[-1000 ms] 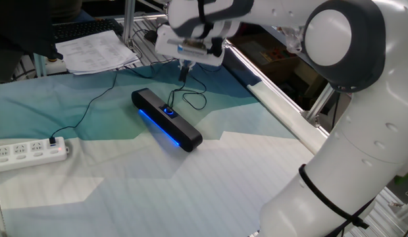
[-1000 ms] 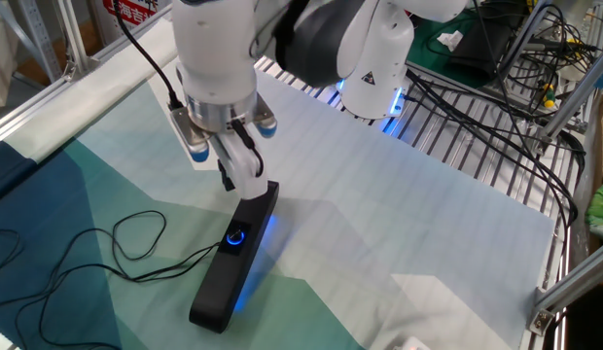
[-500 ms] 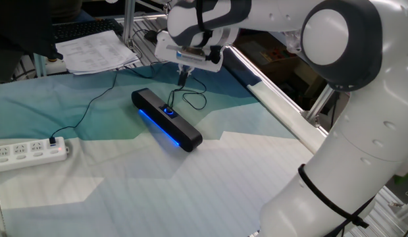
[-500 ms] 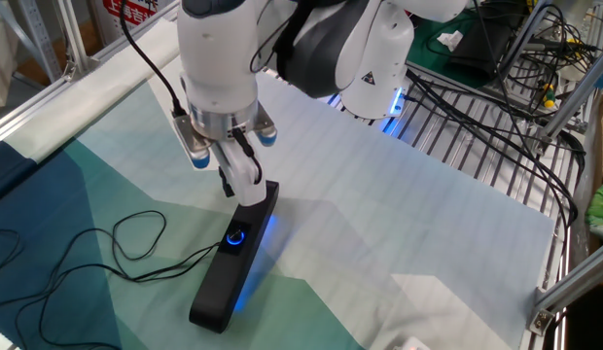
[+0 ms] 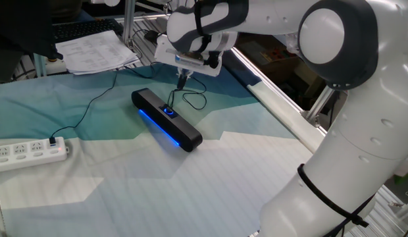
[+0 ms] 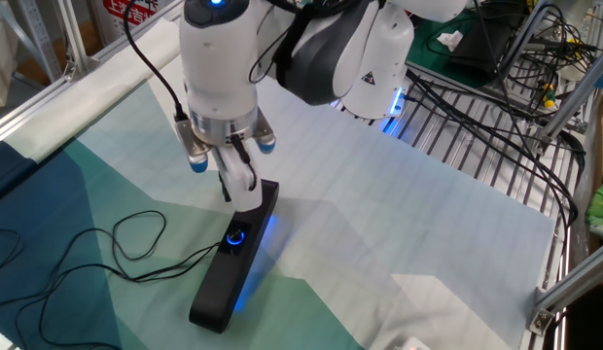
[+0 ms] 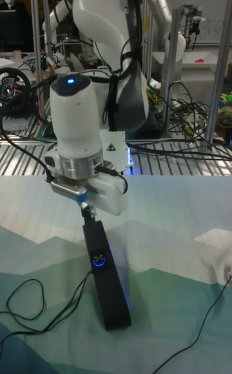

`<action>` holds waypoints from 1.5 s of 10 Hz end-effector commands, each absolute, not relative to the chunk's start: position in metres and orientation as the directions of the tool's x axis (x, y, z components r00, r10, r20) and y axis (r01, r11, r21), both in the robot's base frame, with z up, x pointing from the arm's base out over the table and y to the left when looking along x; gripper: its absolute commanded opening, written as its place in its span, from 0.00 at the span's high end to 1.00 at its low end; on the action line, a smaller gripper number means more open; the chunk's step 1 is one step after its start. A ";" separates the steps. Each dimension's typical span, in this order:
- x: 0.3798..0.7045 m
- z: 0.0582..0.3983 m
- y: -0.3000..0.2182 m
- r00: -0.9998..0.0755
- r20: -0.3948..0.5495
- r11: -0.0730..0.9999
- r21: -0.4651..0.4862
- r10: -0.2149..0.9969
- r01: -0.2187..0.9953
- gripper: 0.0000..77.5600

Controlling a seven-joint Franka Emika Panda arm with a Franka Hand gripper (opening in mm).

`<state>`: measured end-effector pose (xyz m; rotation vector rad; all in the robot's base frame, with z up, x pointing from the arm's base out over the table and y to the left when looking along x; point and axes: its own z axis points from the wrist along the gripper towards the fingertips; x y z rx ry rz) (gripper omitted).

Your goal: Turn the knob to decrease the volume of the speaker

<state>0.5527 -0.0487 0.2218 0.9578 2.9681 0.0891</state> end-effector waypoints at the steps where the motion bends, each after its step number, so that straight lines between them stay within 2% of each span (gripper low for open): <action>1: 0.556 0.200 -0.051 -0.663 -0.008 0.661 0.081 0.748 0.746 1.00; 4: 0.554 0.193 -0.051 -0.634 -0.013 0.632 0.084 0.773 0.770 1.00; 8: 0.552 0.191 -0.035 -0.532 -0.007 0.531 0.090 0.846 0.843 1.00; 13: 0.555 0.183 -0.034 -0.482 -0.010 0.480 0.099 0.876 0.872 1.00; 15: 0.557 0.184 -0.033 -0.417 -0.001 0.415 0.104 0.909 0.904 1.00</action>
